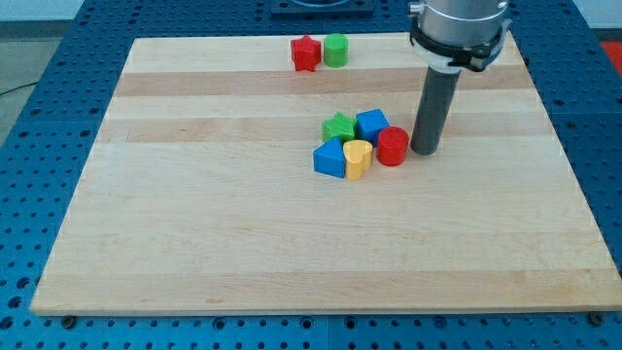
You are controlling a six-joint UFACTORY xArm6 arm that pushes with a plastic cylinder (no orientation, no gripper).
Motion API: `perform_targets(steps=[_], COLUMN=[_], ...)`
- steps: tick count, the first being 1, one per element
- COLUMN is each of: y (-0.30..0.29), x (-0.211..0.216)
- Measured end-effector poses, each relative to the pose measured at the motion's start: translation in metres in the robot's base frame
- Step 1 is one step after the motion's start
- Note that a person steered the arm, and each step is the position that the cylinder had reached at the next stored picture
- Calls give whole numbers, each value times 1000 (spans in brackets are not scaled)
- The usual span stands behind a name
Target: Push yellow hexagon to the top of green star and blue cube
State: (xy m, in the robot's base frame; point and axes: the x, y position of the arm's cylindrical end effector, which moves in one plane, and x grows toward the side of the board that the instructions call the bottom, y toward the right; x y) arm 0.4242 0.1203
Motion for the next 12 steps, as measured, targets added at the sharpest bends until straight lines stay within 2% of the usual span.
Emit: perform_targets(steps=[2, 3, 4, 5, 6, 7, 8, 10, 11, 12], y=[-25, -14, 56, 125, 114, 81, 81, 88, 74, 32], x=[-2, -2, -3, -31, -66, -73, -73, -41, -44, -50])
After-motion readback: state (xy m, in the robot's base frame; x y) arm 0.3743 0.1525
